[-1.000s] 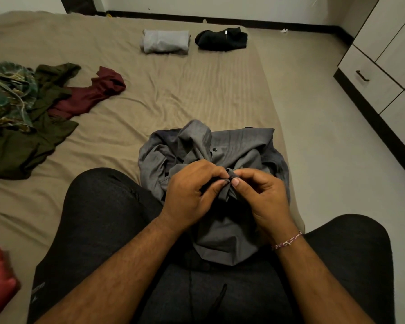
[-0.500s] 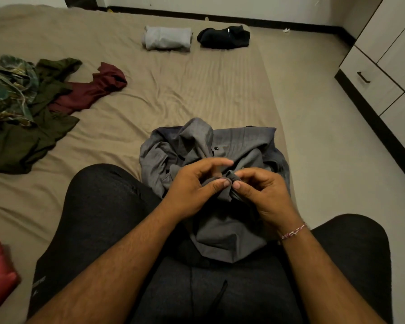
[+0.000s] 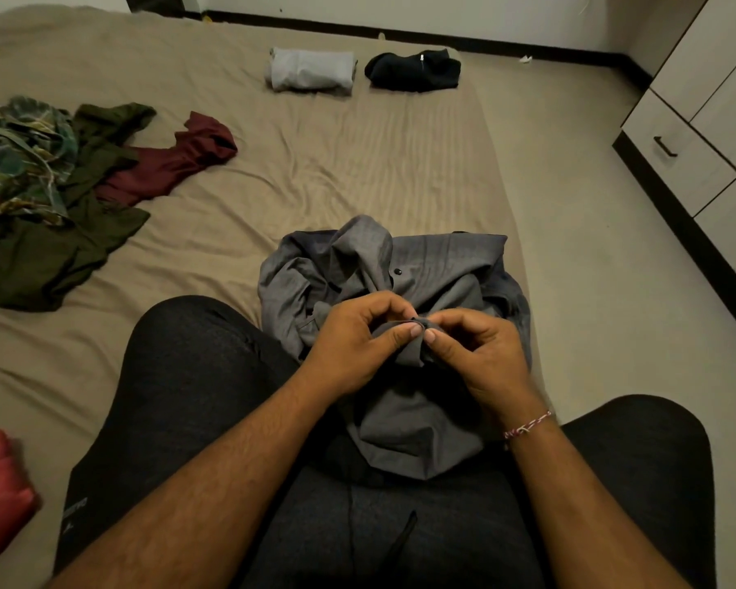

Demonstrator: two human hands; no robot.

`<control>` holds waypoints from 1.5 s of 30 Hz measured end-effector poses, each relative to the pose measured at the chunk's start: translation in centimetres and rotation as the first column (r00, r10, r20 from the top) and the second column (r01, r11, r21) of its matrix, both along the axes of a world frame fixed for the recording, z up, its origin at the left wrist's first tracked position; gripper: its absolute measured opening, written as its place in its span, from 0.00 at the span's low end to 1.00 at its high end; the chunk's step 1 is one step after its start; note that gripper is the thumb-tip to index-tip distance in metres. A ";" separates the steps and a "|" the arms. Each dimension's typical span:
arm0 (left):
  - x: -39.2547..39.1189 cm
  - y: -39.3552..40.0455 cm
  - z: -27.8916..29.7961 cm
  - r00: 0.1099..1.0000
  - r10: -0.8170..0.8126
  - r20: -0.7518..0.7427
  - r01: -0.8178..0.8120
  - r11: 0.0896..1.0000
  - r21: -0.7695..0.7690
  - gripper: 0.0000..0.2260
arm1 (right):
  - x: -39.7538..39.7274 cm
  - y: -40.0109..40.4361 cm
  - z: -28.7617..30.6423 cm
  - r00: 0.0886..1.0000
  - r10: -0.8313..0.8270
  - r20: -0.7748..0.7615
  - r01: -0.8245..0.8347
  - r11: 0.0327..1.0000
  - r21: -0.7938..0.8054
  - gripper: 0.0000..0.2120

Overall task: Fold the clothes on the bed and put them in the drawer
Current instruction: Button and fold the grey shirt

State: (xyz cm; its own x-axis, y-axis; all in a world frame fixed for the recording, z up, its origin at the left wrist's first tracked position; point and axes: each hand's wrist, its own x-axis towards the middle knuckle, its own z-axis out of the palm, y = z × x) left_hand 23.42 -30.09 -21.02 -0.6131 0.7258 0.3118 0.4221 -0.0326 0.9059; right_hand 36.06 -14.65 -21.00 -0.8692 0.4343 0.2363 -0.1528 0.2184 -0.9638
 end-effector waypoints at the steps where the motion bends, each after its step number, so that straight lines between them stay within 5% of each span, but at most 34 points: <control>1: 0.1 0.1 -0.1 1.000 0.007 -0.020 -0.007 1.000 -0.010 0.02 | 0.0 0.0 -0.1 1.000 -0.017 -0.007 0.017 0.999 0.037 0.06; 25: 0.6 0.3 0.1 0.984 0.058 -0.169 -0.066 0.997 -0.040 0.03 | -0.4 -1.5 -0.9 0.964 -0.260 -0.061 0.267 0.944 0.196 0.14; 31: 0.8 0.3 -0.1 0.976 0.071 -0.205 -0.079 0.996 -0.034 0.07 | -0.3 -1.7 -0.6 0.969 -0.244 -0.044 0.247 0.946 0.209 0.06; 38: 0.9 0.0 0.1 0.833 0.196 -0.517 -0.244 0.969 -0.026 0.05 | -0.3 -1.7 -1.0 0.978 -0.206 -0.042 0.210 0.957 0.202 0.02; 42: 1.0 0.1 0.3 0.774 0.280 -0.568 -0.329 0.944 0.017 0.04 | -0.5 -1.7 -0.6 0.979 -0.204 -0.012 0.204 0.968 0.143 0.04; 45: 0.0 -0.5 0.3 0.848 0.024 -0.529 -0.116 0.983 -0.141 0.07 | -0.2 -1.1 -0.5 0.971 -0.238 -0.009 0.237 0.960 0.152 0.05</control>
State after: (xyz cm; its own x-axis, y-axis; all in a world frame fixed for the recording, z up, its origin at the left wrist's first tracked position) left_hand 23.46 -30.57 -20.68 -0.4429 0.7552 0.4832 0.8301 0.1419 0.5392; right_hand 35.85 -15.74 -21.52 -0.7481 0.5882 0.3073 -0.0698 0.3906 -0.9179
